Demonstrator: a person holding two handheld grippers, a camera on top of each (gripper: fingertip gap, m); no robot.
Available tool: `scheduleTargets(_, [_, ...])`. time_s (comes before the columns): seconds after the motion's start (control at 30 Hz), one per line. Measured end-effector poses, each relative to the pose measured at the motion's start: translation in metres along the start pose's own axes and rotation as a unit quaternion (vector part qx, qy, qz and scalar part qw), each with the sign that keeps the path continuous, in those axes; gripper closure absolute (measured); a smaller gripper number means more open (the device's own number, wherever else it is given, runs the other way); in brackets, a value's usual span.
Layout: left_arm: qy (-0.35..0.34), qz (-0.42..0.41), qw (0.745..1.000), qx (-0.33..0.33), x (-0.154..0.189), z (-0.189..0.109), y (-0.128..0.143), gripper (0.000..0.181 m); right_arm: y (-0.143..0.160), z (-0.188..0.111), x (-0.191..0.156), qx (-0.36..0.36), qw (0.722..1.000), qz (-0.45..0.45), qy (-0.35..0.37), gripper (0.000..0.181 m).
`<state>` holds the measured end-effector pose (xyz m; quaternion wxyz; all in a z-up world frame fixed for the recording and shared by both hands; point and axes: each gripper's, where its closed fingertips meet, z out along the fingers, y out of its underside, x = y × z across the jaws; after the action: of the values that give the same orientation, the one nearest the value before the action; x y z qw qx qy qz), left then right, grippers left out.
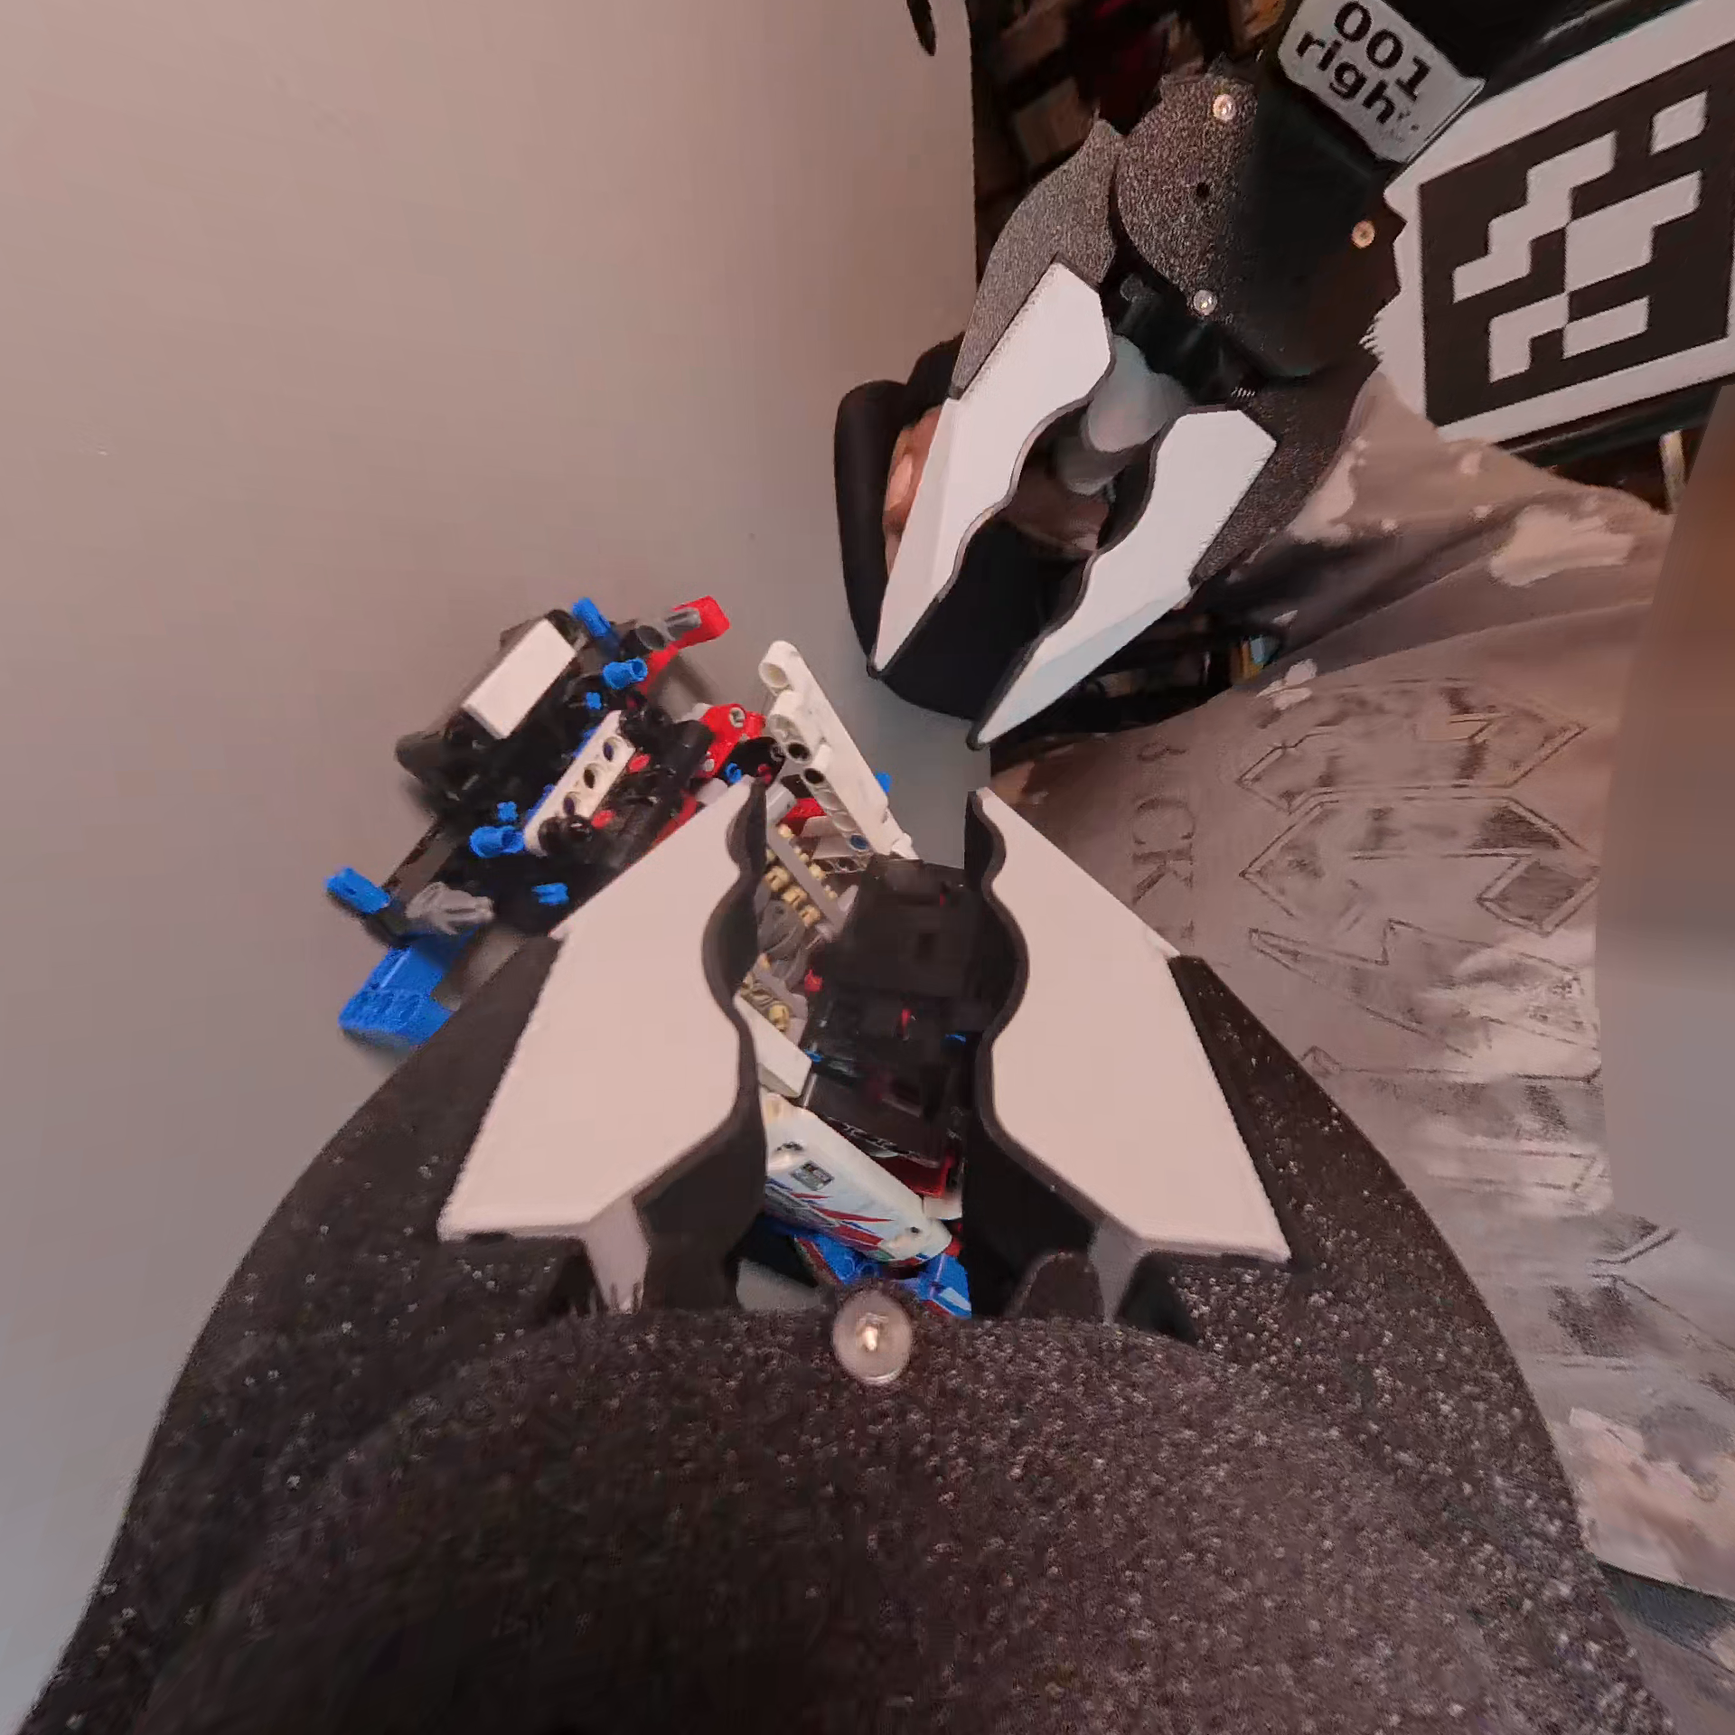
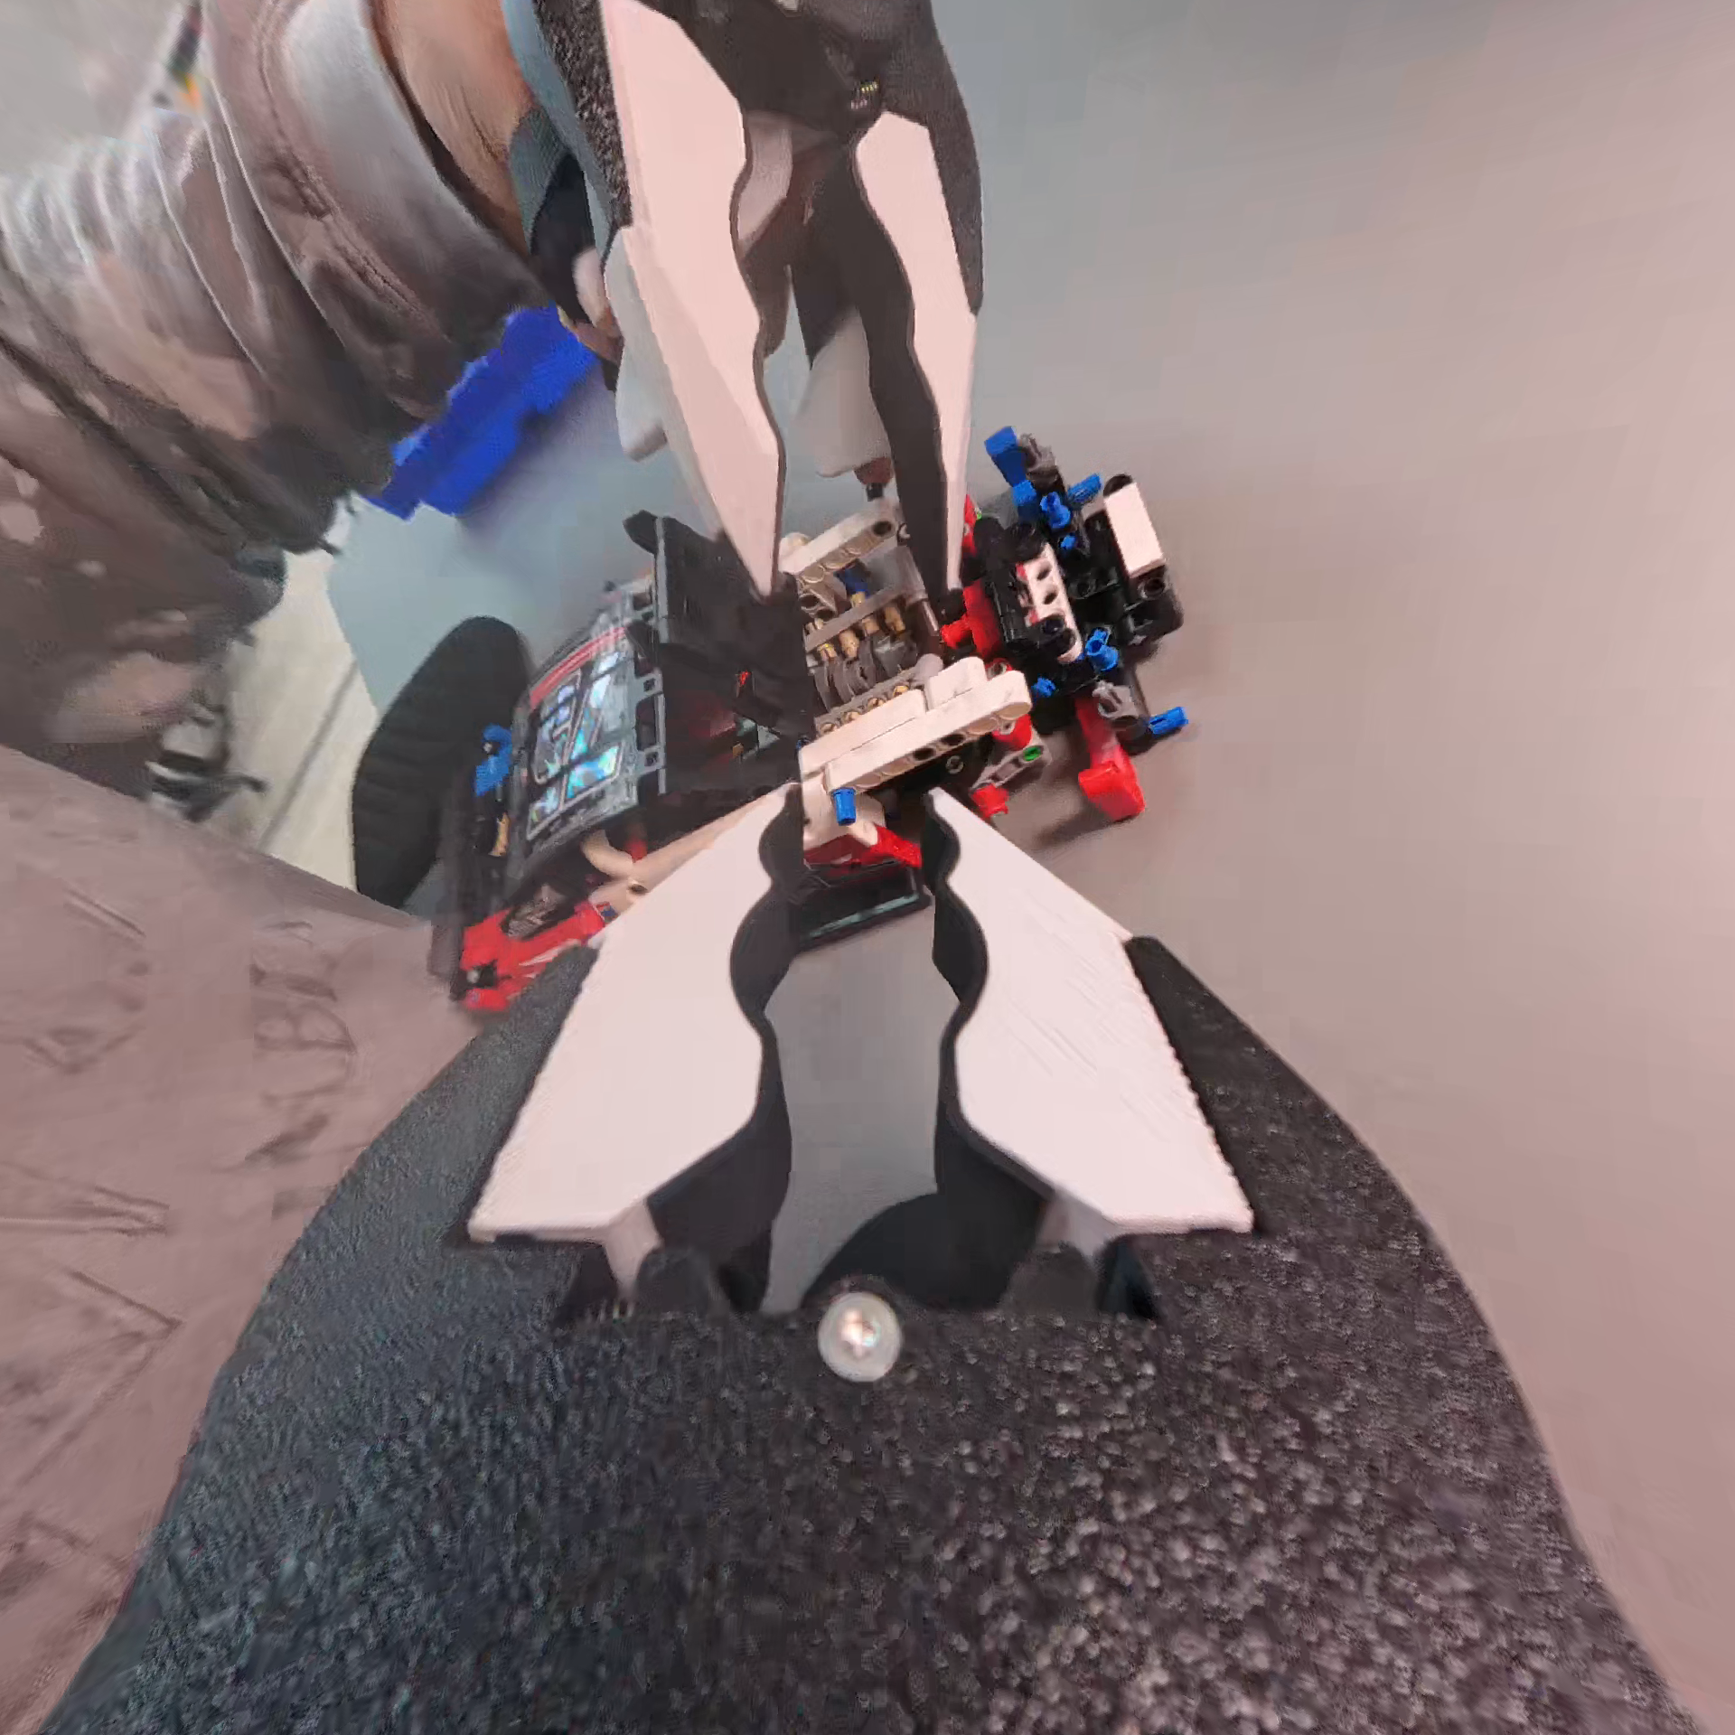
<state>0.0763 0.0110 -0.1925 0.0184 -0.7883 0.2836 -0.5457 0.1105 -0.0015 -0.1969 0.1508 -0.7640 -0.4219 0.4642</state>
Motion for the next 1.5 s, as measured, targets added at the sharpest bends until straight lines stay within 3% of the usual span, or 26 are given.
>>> scheduleTargets(0.03, [-0.007,0.004,1.0,-0.013,-0.002,0.003,0.0,0.144,0.003,0.005,-0.002,0.001,0.999,0.042,-0.015,0.155])
scheduleTargets(0.17, [-0.048,0.034,0.998,-0.03,-0.009,0.006,0.001,0.144,0.009,0.026,0.009,0.015,0.99,0.136,-0.021,0.15])
scheduleTargets(0.33, [-0.069,0.048,0.996,-0.014,-0.011,0.002,0.006,0.144,-0.006,0.032,0.011,0.068,0.976,0.19,-0.078,0.171])
scheduleTargets(0.73, [-0.08,0.125,0.989,0.013,0.02,-0.016,-0.001,0.158,-0.05,0.017,-0.018,0.159,0.965,0.084,-0.189,0.174])
scheduleTargets(1.1, [-0.017,0.065,0.998,0.005,0.042,-0.016,0.009,0.169,-0.053,0.013,-0.043,0.159,0.953,0.03,-0.258,0.174])
scheduleTargets(1.33, [0.008,0.048,0.998,0.03,0.047,-0.024,0.018,0.172,-0.056,0.019,-0.053,0.152,0.935,0.086,-0.31,0.175])
scheduleTargets(1.5, [0.009,0.044,0.998,0.04,0.041,-0.029,0.024,0.172,-0.058,0.032,-0.053,0.136,0.951,0.1,-0.26,0.174])
